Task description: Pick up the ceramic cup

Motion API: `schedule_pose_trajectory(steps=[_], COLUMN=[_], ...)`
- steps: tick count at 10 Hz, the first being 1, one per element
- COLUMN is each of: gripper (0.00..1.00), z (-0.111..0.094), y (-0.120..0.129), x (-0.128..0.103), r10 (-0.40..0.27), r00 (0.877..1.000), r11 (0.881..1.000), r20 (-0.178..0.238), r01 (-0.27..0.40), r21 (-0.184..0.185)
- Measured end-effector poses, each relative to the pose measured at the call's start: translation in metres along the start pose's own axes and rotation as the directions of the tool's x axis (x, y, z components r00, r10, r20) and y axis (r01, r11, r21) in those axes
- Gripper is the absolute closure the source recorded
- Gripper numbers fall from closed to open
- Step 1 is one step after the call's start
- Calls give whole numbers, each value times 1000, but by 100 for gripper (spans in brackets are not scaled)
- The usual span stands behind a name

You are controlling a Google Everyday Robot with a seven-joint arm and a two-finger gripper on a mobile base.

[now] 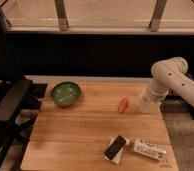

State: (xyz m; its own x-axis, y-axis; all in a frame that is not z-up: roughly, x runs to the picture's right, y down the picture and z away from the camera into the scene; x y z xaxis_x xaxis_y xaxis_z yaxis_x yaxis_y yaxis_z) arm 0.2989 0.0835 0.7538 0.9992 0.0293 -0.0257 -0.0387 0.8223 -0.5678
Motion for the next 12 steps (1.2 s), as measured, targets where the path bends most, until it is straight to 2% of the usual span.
schedule_pose_trajectory(steps=[4, 7, 10, 12], gripper=[35, 35, 35, 35], z=[23, 36, 48, 58], y=[-18, -17, -30, -26], x=[2, 7, 4, 7], r10=[-3, -1, -7, -6], r00=[1000, 1000, 1000, 1000], r11=[1000, 999, 999, 999], r20=[6, 7, 19, 20], r01=[4, 2, 7, 6], r21=[-17, -32, -33, -44])
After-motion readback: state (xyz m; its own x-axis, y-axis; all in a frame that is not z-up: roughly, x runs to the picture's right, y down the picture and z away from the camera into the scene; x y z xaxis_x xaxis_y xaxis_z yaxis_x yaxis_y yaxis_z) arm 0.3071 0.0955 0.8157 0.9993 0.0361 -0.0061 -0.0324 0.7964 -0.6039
